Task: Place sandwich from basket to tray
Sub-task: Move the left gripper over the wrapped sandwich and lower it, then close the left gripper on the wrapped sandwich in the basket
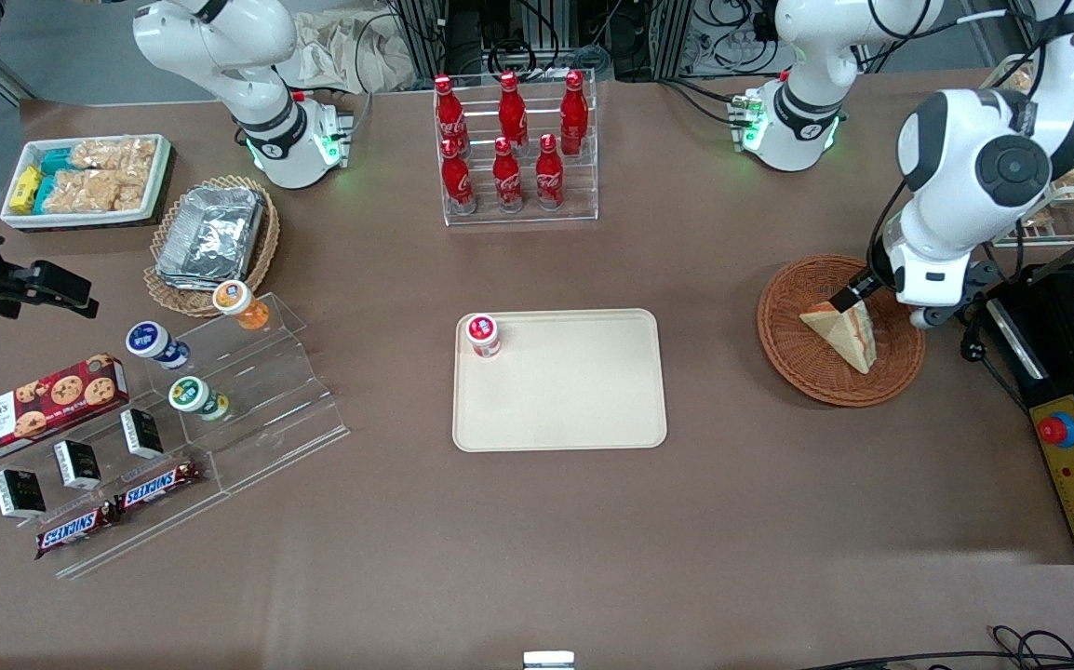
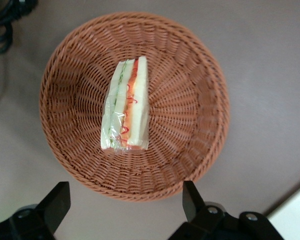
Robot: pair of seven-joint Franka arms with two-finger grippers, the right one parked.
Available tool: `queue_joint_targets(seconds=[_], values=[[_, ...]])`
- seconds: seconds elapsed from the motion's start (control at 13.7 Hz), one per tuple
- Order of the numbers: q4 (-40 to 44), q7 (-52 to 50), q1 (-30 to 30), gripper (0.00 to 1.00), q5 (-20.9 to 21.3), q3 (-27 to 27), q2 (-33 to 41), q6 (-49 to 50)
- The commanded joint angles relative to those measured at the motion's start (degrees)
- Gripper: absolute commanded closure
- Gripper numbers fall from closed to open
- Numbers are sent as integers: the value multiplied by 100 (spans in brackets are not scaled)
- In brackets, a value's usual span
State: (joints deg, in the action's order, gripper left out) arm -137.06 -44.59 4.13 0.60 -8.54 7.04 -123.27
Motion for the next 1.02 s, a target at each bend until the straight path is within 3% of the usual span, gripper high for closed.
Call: queue_joint_targets(seconds=[0.0,0.44,0.95], values=[[-75,-418,62,0,72,-16,-343,-364],[-31,-841,62,0,63,19,-1231,-751],[4,-850,62,0,81,257,-1285,-761]])
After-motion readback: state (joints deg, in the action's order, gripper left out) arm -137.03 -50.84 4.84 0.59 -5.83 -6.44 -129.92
